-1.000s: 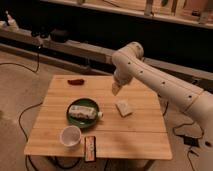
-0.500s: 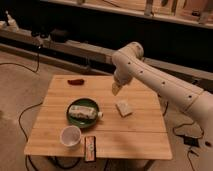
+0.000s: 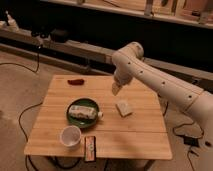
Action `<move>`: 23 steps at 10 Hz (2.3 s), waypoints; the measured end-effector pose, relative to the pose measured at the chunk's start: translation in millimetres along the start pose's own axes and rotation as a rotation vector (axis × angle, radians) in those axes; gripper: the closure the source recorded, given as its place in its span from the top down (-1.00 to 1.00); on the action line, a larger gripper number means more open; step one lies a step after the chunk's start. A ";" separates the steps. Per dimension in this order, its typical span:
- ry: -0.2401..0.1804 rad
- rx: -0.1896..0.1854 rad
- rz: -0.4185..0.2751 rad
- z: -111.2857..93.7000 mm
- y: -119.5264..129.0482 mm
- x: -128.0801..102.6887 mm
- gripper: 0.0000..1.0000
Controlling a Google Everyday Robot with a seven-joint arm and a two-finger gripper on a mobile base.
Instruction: Move the arm in a circular motion
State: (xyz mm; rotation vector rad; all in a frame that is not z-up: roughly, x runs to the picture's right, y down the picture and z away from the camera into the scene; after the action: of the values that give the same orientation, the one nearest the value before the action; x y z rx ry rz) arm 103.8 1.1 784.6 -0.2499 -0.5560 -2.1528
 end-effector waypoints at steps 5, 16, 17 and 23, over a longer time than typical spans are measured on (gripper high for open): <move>0.000 0.000 0.000 0.0 0.0 0.0 0.25; -0.001 0.229 -0.408 -5.5 -99.7 35.6 0.25; -0.025 0.208 -0.455 -2.7 -107.4 21.4 0.25; 0.134 -0.007 -0.540 -25.0 -140.2 -39.6 0.25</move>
State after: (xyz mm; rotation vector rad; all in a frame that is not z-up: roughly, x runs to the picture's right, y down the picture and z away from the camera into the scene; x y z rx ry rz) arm 15.7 90.0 706.0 0.0518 -0.5862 -2.6667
